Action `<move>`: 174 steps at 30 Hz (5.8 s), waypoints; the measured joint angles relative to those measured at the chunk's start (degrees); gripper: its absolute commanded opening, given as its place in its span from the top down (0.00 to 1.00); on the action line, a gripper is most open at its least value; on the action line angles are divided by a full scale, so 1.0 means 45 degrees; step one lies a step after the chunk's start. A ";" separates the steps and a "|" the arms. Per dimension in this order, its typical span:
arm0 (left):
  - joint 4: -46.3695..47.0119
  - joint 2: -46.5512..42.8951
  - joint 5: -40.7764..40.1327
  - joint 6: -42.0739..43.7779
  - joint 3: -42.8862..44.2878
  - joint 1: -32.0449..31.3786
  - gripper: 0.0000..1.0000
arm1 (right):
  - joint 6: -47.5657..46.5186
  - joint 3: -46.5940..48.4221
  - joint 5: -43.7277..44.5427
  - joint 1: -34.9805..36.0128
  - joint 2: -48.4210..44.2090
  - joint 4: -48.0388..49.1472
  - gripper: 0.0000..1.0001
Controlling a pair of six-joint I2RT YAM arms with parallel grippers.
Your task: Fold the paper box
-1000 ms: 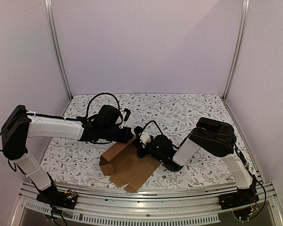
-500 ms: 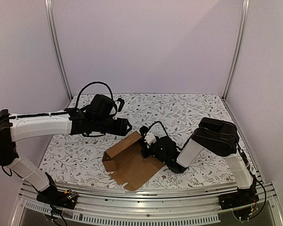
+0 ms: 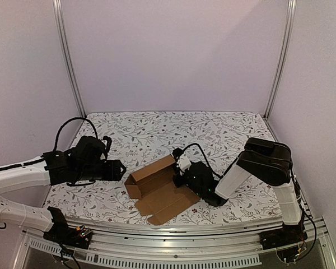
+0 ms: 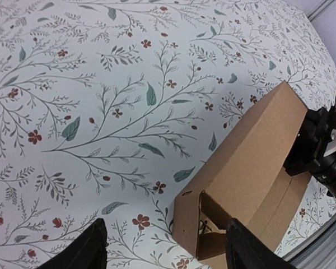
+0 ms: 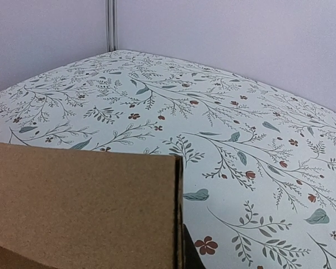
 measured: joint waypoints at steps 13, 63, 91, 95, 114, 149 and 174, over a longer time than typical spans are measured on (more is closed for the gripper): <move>-0.0146 0.0690 0.0593 -0.1447 -0.1433 0.0000 0.36 | 0.0515 0.0000 0.0442 0.0083 -0.0121 -0.0437 1.00; 0.3385 0.4881 0.0233 -0.1059 -0.0544 -0.1812 0.57 | 0.0937 -0.0335 0.1239 0.0335 -0.0296 -0.0437 1.00; 0.4046 0.6062 -0.2409 -0.0238 0.0063 -0.1953 1.00 | 0.5158 -0.0845 0.2176 0.1083 -0.2453 -0.4643 1.00; 0.4041 0.6081 -0.2560 0.0034 0.0165 -0.1953 1.00 | 0.5532 -0.0860 0.2152 0.1107 -0.2642 -0.5047 0.93; 0.4721 0.6081 -0.2759 0.1209 0.0248 -0.1875 1.00 | 0.5061 -0.2220 -0.0427 0.1821 -0.5838 -0.7495 0.34; 0.7970 0.8262 0.0389 0.4741 0.0767 -0.1511 1.00 | 0.0117 0.1277 -0.2608 0.0602 -0.8621 -1.3770 1.00; 0.9947 0.9199 0.0646 0.4794 0.0583 -0.1472 0.71 | 0.1894 0.1321 -0.4415 -0.0126 -0.5639 -1.2084 1.00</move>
